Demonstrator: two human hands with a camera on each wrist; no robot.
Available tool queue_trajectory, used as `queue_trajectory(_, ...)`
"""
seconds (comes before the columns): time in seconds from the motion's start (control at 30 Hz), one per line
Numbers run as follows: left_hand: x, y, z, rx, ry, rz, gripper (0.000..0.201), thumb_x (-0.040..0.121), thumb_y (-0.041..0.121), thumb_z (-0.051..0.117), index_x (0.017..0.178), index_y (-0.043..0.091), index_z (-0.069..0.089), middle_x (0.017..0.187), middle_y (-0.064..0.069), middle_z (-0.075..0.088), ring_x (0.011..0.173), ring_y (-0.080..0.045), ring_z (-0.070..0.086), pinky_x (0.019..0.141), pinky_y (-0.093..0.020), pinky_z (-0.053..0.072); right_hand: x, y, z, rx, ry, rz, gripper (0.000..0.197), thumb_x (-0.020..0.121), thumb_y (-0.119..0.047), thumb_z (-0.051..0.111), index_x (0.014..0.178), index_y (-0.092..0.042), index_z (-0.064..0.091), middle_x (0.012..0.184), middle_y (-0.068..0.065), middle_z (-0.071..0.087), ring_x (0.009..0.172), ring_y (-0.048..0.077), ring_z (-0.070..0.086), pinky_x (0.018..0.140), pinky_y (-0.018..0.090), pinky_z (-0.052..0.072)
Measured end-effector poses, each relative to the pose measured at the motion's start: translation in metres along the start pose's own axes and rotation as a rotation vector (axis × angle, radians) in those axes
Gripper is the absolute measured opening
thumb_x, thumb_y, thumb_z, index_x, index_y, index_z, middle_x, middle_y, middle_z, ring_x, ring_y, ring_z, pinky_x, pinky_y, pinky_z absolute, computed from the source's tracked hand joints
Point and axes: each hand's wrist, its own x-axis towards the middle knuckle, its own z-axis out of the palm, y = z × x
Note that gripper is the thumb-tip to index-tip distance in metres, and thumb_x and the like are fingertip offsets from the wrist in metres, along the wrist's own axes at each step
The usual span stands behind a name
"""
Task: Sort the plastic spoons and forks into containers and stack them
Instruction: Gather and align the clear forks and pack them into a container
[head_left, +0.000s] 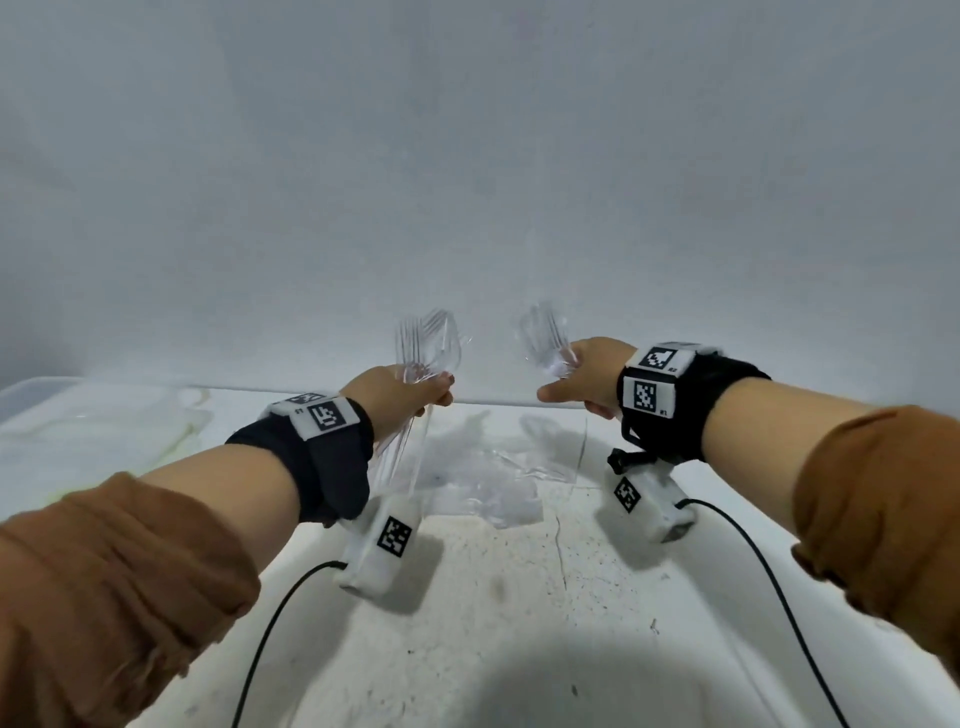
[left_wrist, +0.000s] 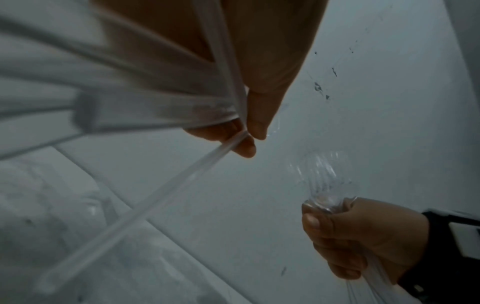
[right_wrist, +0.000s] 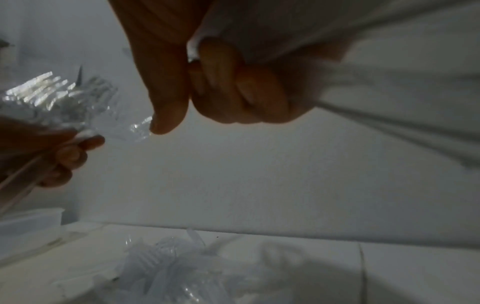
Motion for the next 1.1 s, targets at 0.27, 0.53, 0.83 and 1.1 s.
queue_trajectory(0.27,0.035,-0.041,-0.041,-0.287,0.128,-0.034,0.017,0.095,0.037,0.049,0.086,0.026,0.058,0.081,0.005,0.064,0.077,-0.011,0.063,0.064,-0.024,0.039,0.078,-0.047,0.031,-0.155,-0.063,-0.124,0.017,0.082,-0.029,0.065,0.079,-0.017,0.054,0.059,-0.006,0.047,0.049,0.01,0.043,0.05,0.021,0.034)
queue_trajectory(0.53,0.074,-0.076,-0.064,-0.306,0.172,-0.062,0.015,0.093,0.036,0.053,0.085,0.025,0.058,0.077,0.008,0.063,0.073,-0.009,0.063,0.06,-0.022,0.039,0.141,-0.081,0.06,-0.345,-0.181,-0.221,0.03,0.085,-0.033,0.062,0.061,-0.022,0.046,0.047,-0.007,0.05,0.048,0.009,0.044,0.052,0.02,0.036)
queue_trajectory(0.83,0.109,-0.094,-0.054,-0.29,0.125,-0.062,0.018,0.093,0.033,0.055,0.079,0.022,0.059,0.079,0.006,0.066,0.075,-0.012,0.064,0.064,-0.024,0.041,0.185,-0.092,0.099,-0.407,-0.393,-0.201,0.031,0.086,-0.022,0.066,0.115,-0.016,0.058,0.047,-0.011,0.055,0.039,0.001,0.049,0.03,0.009,0.033)
queue_trajectory(1.1,0.114,-0.1,-0.043,-0.284,0.086,-0.065,0.023,0.093,0.034,0.055,0.074,0.021,0.059,0.081,0.0,0.067,0.077,-0.015,0.063,0.069,-0.029,0.041,0.195,-0.086,0.105,-0.456,-0.431,-0.199,0.02,0.086,-0.017,0.066,0.074,-0.017,0.05,0.067,-0.006,0.056,0.039,0.002,0.049,0.031,0.008,0.034)
